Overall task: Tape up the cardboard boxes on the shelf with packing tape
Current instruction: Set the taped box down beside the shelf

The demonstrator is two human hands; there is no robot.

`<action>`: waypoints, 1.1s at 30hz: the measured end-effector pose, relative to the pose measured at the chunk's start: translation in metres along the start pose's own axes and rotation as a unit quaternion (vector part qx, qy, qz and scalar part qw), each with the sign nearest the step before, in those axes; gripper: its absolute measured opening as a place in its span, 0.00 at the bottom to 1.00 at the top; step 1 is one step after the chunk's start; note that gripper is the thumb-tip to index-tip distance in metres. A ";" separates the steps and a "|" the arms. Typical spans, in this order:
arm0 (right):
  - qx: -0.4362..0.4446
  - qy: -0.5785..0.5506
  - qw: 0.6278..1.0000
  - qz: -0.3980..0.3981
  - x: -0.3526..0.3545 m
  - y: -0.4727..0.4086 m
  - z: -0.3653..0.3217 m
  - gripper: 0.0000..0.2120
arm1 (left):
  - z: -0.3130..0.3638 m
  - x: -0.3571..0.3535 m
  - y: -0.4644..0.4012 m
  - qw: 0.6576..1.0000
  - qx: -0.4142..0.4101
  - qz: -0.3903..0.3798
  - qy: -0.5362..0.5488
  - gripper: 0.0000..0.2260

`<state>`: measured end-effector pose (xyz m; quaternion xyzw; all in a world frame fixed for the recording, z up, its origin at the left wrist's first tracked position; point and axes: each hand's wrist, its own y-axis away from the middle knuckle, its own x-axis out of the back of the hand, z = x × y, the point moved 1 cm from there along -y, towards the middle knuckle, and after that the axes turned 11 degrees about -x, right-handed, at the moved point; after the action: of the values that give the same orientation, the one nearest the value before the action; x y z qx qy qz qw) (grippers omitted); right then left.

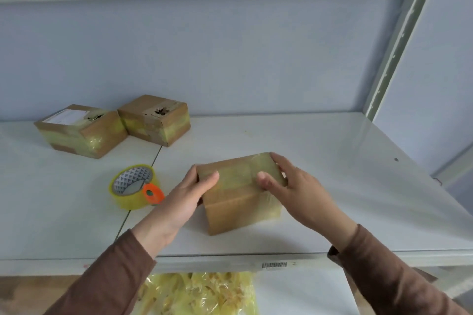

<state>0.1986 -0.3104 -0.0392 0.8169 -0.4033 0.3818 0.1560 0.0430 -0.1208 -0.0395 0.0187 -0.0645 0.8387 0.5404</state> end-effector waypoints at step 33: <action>-0.144 -0.451 0.851 0.226 -0.053 0.113 -0.019 0.27 | -0.020 -0.071 0.010 0.979 -0.139 -0.135 0.066 0.31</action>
<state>0.0803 -0.3418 -0.0722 0.7539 -0.6535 -0.0658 -0.0181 0.0646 -0.1865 -0.0673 -0.1032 -0.1413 0.7404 0.6491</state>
